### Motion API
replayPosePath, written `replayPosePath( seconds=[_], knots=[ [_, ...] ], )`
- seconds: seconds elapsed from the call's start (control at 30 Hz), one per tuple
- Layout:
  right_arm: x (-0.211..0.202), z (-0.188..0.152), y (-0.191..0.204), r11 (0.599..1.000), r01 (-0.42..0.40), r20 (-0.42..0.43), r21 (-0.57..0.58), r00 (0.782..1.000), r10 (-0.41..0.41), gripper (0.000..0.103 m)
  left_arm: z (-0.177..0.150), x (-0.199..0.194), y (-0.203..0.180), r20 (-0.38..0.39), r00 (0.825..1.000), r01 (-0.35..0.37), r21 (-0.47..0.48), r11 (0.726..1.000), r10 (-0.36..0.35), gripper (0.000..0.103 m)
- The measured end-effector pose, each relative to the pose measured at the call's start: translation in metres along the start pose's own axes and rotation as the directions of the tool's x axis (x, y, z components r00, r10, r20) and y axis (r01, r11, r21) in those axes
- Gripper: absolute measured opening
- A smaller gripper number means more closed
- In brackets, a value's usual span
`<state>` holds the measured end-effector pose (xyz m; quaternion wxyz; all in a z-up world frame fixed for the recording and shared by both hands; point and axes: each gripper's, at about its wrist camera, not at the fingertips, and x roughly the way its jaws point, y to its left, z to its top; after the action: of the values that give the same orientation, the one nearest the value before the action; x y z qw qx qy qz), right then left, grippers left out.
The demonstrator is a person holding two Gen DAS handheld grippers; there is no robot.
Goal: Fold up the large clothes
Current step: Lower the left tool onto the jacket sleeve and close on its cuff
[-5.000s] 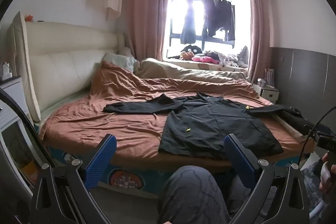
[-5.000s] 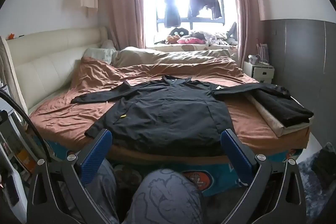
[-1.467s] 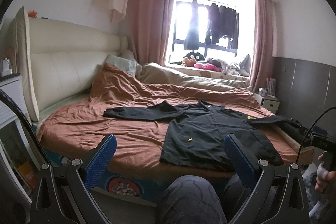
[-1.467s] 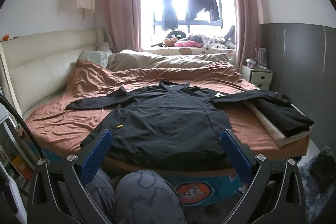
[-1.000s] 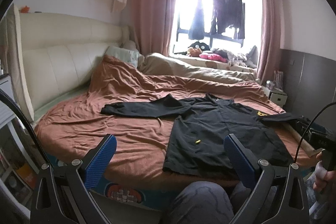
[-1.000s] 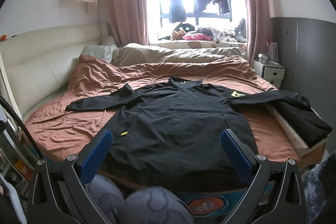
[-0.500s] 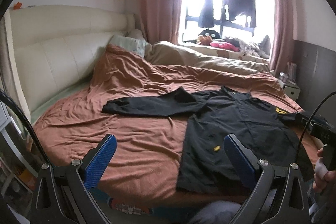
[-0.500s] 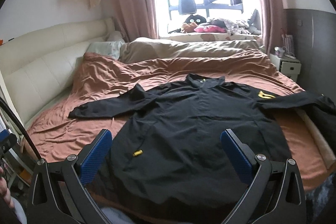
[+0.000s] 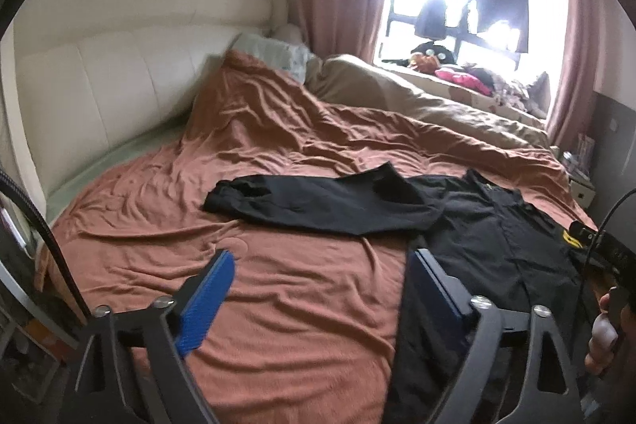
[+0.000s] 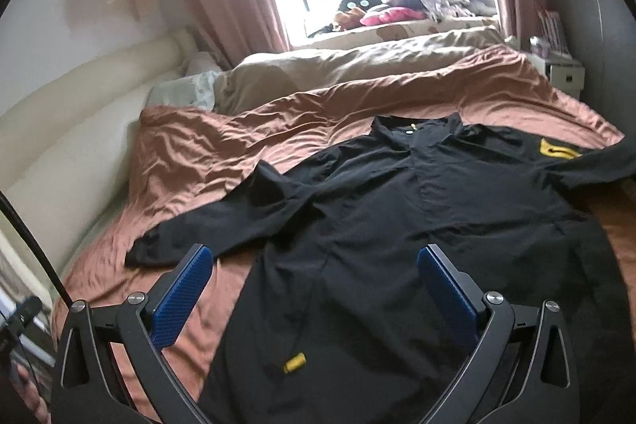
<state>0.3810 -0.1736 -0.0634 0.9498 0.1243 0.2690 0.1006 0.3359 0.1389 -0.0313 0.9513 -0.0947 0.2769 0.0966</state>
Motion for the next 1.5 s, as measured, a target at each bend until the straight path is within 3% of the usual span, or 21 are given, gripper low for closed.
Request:
replayPosePath(
  seconds=[0.23, 0.3, 0.37, 0.47, 0.67, 0.87, 1.17, 1.27, 1.3, 1.37, 1.5],
  knots=[
    [0.068, 0.013, 0.002, 0.998, -0.004, -0.033, 0.06, 0.999, 0.006, 0.095, 0.031, 0.062, 0.024, -0.058, 0.998, -0.022, -0.06, 0.998, 0.019, 0.077],
    [0.088, 0.017, -0.002, 0.997, -0.008, -0.045, 0.082, 0.999, 0.012, 0.085, 0.036, 0.079, 0.031, -0.072, 0.997, -0.037, -0.073, 0.997, 0.032, 0.073],
    [0.11, 0.023, -0.002, 0.994, -0.028, -0.088, 0.105, 0.995, 0.037, 0.069, 0.041, 0.103, 0.038, -0.099, 0.994, -0.046, -0.086, 0.995, 0.037, 0.067],
    [0.135, 0.029, -0.007, 0.989, -0.049, -0.128, 0.141, 0.99, 0.068, 0.059, 0.045, 0.137, 0.052, -0.145, 0.989, -0.051, -0.132, 0.99, 0.032, 0.058],
    [0.184, 0.045, -0.015, 0.975, -0.081, -0.188, 0.206, 0.975, 0.12, 0.042, 0.049, 0.198, 0.077, -0.22, 0.975, -0.07, -0.221, 0.973, 0.02, 0.05],
    [0.229, 0.055, -0.032, 0.956, -0.094, -0.218, 0.277, 0.963, 0.157, 0.026, 0.042, 0.258, 0.098, -0.298, 0.954, -0.129, -0.299, 0.945, 0.036, 0.05],
    [0.289, 0.058, -0.046, 0.91, -0.147, -0.218, 0.388, 0.945, 0.245, 0.011, 0.014, 0.338, 0.114, -0.435, 0.899, -0.213, -0.354, 0.911, 0.041, 0.05],
    [0.306, 0.06, -0.055, 0.889, -0.155, -0.206, 0.43, 0.942, 0.264, 0.007, 0.017, 0.346, 0.116, -0.42, 0.905, -0.234, -0.358, 0.904, 0.068, 0.049],
    [0.311, 0.06, -0.058, 0.881, -0.162, -0.197, 0.445, 0.942, 0.273, 0.007, 0.018, 0.348, 0.117, -0.42, 0.904, -0.243, -0.36, 0.901, 0.076, 0.046],
    [0.325, 0.062, -0.061, 0.872, -0.169, -0.187, 0.459, 0.941, 0.281, 0.006, 0.02, 0.352, 0.122, -0.417, 0.904, -0.263, -0.369, 0.891, 0.094, 0.028],
    [0.351, 0.054, -0.061, 0.872, -0.156, -0.221, 0.463, 0.933, 0.284, 0.006, 0.022, 0.355, 0.129, -0.403, 0.91, -0.27, -0.393, 0.879, 0.1, 0.013]
  ],
)
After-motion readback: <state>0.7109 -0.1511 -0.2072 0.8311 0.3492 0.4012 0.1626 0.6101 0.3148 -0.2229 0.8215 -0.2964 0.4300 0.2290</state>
